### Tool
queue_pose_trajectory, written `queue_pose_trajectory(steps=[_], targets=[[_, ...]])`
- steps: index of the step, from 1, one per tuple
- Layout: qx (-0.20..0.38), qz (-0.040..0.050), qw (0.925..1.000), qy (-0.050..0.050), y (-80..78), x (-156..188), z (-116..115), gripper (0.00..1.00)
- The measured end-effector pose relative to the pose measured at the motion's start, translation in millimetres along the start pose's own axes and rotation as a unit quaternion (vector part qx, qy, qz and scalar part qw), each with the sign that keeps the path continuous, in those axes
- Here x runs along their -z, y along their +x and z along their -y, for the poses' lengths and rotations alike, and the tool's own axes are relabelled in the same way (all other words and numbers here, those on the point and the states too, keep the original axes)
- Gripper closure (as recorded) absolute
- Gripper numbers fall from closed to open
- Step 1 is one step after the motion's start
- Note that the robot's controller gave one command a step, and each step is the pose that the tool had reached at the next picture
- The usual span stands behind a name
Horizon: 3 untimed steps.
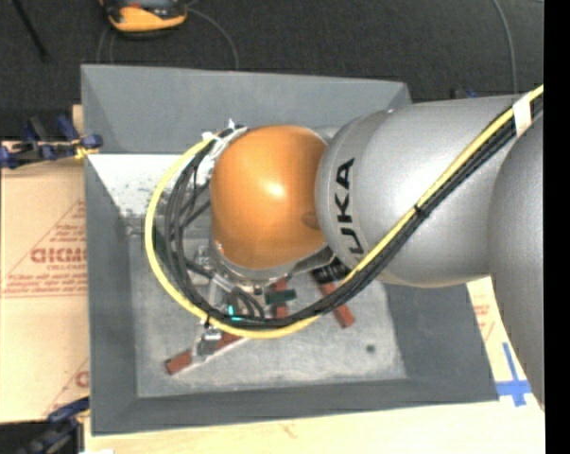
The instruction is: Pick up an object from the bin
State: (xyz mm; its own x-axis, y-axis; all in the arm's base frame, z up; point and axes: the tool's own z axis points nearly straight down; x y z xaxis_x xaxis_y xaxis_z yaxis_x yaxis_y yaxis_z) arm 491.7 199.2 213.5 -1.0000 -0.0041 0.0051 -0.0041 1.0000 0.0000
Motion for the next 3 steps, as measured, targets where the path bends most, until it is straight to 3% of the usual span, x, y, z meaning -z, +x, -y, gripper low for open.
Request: queue_pose_trajectory(steps=[1, 2, 3], targets=[[-0.002, 0.0036, 1.0, -0.001, -1.9, 3.6, 0.9, 0.0], [-0.007, 0.0076, 0.9999, -0.002, 0.0, -36.9, 16.3, 0.0], [0.085, 0.002, 0.9963, -0.001, -0.3, -135.6, 43.1, 1.0]])
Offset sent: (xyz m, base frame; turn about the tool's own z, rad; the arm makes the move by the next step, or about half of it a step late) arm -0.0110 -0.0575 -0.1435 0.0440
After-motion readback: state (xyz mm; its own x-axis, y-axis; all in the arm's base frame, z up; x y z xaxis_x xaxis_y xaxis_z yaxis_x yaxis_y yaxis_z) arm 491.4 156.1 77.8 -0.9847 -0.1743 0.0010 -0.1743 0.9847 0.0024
